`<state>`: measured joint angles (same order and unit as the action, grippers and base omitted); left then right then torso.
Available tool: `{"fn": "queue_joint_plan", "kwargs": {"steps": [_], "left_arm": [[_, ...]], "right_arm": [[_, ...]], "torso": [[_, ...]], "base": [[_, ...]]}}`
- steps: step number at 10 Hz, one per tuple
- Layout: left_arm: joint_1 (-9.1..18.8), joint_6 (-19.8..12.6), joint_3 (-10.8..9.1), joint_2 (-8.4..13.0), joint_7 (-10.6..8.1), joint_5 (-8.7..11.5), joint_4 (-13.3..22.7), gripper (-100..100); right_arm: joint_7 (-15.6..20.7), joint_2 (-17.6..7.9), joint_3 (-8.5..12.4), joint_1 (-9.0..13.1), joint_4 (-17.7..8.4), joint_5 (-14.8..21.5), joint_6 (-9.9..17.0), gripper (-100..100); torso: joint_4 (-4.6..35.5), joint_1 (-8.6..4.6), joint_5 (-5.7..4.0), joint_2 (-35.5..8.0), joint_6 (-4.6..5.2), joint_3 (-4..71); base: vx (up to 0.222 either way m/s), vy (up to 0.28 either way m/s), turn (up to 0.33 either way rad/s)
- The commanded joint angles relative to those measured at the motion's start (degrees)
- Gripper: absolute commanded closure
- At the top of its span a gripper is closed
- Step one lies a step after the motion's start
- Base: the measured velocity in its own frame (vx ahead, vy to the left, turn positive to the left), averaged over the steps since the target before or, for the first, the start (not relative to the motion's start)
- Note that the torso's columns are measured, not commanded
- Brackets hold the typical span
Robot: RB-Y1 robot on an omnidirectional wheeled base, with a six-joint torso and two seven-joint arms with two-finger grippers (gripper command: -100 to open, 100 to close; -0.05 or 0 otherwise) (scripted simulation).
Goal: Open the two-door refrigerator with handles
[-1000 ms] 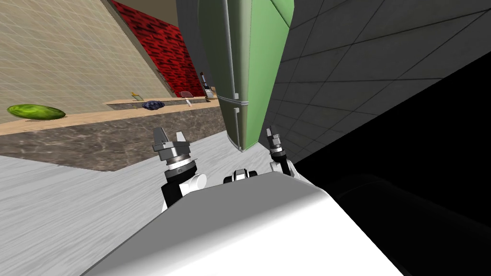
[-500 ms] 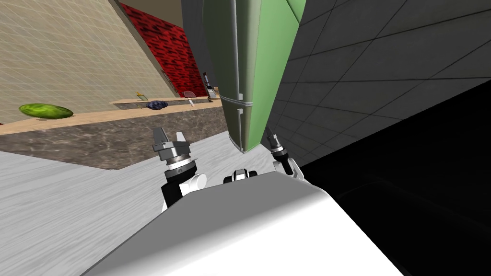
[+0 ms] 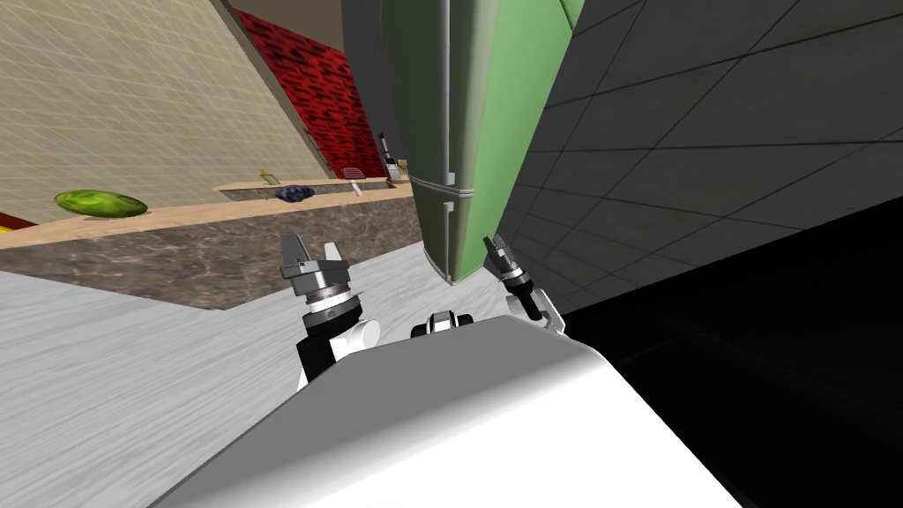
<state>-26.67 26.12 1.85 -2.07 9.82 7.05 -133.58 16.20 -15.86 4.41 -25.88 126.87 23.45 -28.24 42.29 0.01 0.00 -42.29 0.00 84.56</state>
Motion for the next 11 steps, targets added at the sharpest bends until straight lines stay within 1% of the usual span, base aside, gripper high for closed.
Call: {"fn": "queue_joint_plan", "kwargs": {"steps": [1,3,4,6,7,9,10,11], "left_arm": [[0.00,0.00,0.00,0.00,0.00,0.00,0.00,0],[0.00,0.00,0.00,0.00,0.00,0.00,0.00,0],[0.00,0.00,0.00,0.00,0.00,0.00,0.00,0],[0.00,0.00,0.00,0.00,0.00,0.00,0.00,0],[0.00,0.00,0.00,0.00,0.00,0.00,0.00,0],[0.00,0.00,0.00,0.00,0.00,0.00,0.00,0],[0.00,0.00,0.00,0.00,0.00,0.00,0.00,0],[0.00,0.00,0.00,0.00,0.00,0.00,0.00,0]], "right_arm": [[3.47,-1.03,0.95,0.15,0.03,2.84,0.43,-100],[7.09,-2.49,2.18,0.37,-0.08,6.41,0.95,-100],[7.43,-2.49,2.18,0.37,-0.08,6.41,0.95,-100],[11.03,-4.26,3.43,0.63,-0.34,10.03,1.52,-100],[11.46,-4.26,3.43,0.63,-0.34,10.03,1.52,-100],[15.09,-6.36,4.71,0.93,-0.78,13.69,2.14,-100],[15.55,-6.36,4.71,0.93,-0.78,13.69,2.14,-100],[17.61,-7.52,5.35,1.09,-1.07,15.53,2.47,-100]], "torso": [[-0.03,-0.02,0.00,0.11,0.00,0.07],[0.02,0.00,0.00,-0.07,0.00,-0.04],[-0.01,0.05,0.02,0.03,0.00,0.02],[0.01,-0.05,-0.01,-0.04,0.00,-0.02],[-0.01,0.03,0.01,0.03,0.00,0.02],[-0.01,-0.07,-0.02,0.01,0.00,0.01],[-0.02,-0.02,-0.01,0.06,0.00,0.04],[-0.01,0.04,0.01,-0.01,0.01,0.00]], "base": [[0.092,0.020,0.023],[0.094,0.041,0.060],[0.084,0.026,0.020],[0.087,0.034,0.051],[0.084,0.021,0.032],[0.097,0.015,0.062],[0.086,0.030,0.027],[0.092,0.034,0.042]]}}
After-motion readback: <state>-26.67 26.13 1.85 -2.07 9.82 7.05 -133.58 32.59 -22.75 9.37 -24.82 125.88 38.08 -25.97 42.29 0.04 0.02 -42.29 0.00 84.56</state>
